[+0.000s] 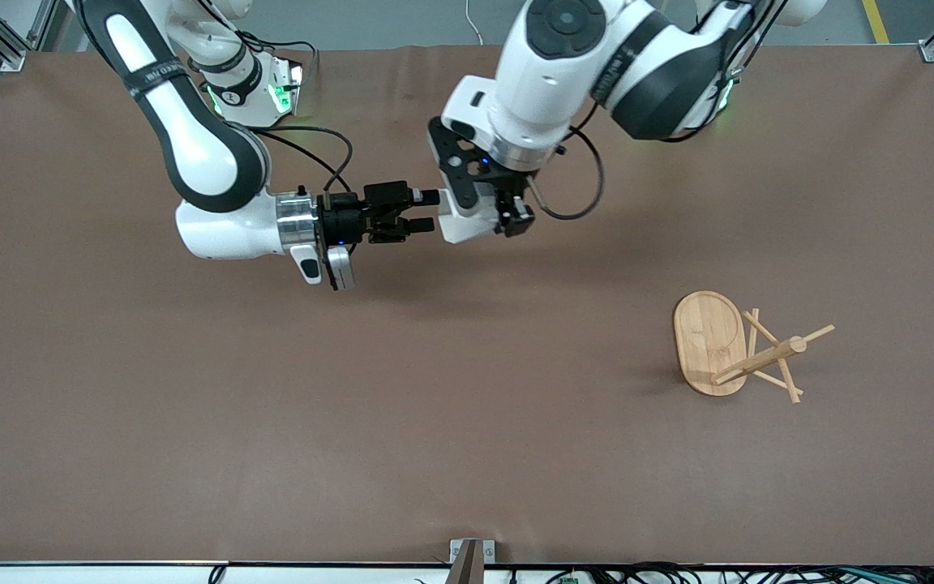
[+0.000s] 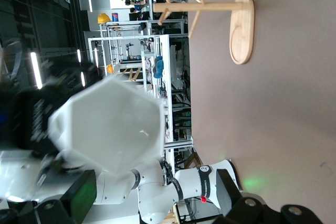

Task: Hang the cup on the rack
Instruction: 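Open the right gripper and pull it away from the cup, then carry the cup with the left gripper toward the wooden rack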

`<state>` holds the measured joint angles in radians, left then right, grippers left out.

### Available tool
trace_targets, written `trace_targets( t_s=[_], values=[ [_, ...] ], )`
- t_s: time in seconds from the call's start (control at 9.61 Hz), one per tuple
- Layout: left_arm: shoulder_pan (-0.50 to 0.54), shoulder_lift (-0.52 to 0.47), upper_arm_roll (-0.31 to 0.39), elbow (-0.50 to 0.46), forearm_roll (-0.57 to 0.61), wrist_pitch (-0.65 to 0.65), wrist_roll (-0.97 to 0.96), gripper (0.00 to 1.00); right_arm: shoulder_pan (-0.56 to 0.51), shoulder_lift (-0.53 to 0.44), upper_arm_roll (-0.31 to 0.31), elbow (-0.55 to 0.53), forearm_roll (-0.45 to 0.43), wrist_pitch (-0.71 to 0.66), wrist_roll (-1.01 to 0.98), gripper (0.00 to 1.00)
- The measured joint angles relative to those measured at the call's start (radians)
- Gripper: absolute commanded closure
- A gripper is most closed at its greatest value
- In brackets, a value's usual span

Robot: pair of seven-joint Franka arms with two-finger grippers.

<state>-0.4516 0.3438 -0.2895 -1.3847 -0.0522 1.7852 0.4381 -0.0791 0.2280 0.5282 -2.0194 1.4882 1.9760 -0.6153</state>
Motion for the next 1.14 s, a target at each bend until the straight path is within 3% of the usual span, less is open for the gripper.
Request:
trace_targets(
  t_s=[0.21,0.52,0.73,0.94,1.14],
  values=[
    [0.092,-0.007,0.005,0.003,0.000,-0.011,-0.004,0.82,-0.012,-0.059,-0.111,0.038,-0.192,-0.042,0.052,0.00],
    [0.169,-0.032,0.006,0.003,0.000,-0.030,-0.069,0.82,-0.024,-0.066,-0.294,0.099,-0.549,-0.079,0.118,0.00],
    [0.214,-0.057,0.006,0.004,0.000,-0.078,-0.136,0.82,-0.028,-0.066,-0.398,0.121,-0.733,-0.077,0.119,0.00],
    [0.226,-0.078,0.010,0.004,0.000,-0.101,-0.216,0.81,-0.029,-0.066,-0.458,0.152,-0.964,-0.077,0.134,0.00],
    [0.242,-0.089,0.034,-0.005,0.000,-0.130,-0.267,0.81,-0.028,-0.069,-0.478,0.183,-1.217,-0.065,0.204,0.00]
  ],
)
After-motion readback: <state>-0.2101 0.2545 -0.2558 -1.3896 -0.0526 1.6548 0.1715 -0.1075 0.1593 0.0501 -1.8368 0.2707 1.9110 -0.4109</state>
